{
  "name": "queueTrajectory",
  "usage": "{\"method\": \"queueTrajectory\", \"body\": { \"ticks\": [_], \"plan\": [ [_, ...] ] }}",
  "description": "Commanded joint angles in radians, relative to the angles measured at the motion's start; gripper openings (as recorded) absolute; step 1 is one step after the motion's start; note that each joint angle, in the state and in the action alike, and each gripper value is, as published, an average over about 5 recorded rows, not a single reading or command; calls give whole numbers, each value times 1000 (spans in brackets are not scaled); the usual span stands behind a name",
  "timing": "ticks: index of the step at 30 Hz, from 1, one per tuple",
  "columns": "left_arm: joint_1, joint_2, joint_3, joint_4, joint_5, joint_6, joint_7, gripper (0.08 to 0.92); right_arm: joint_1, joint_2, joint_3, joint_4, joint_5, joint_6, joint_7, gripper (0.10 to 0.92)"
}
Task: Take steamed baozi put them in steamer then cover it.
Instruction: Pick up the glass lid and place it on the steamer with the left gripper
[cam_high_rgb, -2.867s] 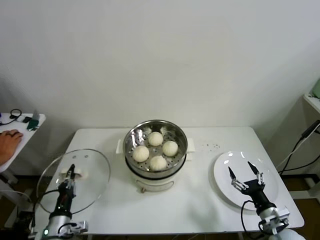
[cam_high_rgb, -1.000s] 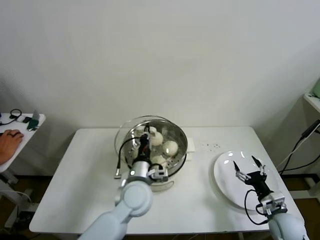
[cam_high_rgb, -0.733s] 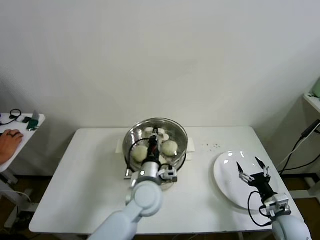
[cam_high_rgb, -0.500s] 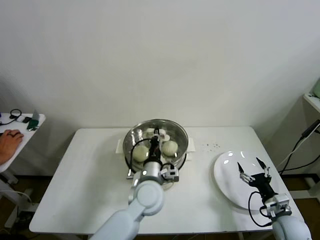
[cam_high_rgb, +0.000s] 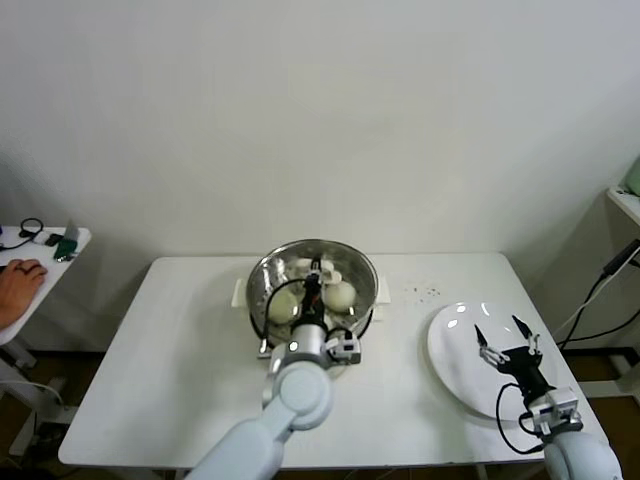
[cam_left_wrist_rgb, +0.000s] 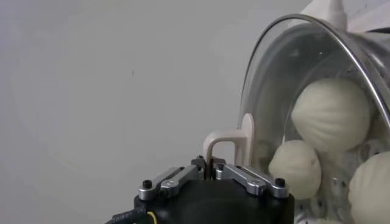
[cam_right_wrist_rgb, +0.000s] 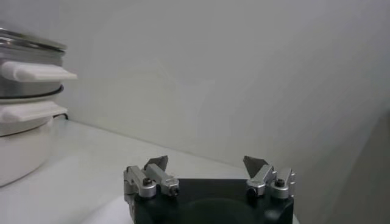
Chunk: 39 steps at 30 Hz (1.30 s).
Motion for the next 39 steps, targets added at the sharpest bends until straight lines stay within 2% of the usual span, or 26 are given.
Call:
{"method": "queueTrajectory", "body": {
  "ticks": [1, 30, 39],
  "plan": [
    [1, -7, -9, 16, 16, -11, -16, 142, -1, 1, 2, 1, -3, 1, -2, 823],
    [15, 2, -16, 50, 42, -39, -46, 142, 1, 4, -11, 13, -17, 0, -3, 823],
    [19, 2, -17, 47, 27, -23, -15, 142, -3, 8, -9, 16, -20, 0, -4, 823]
  ]
}}
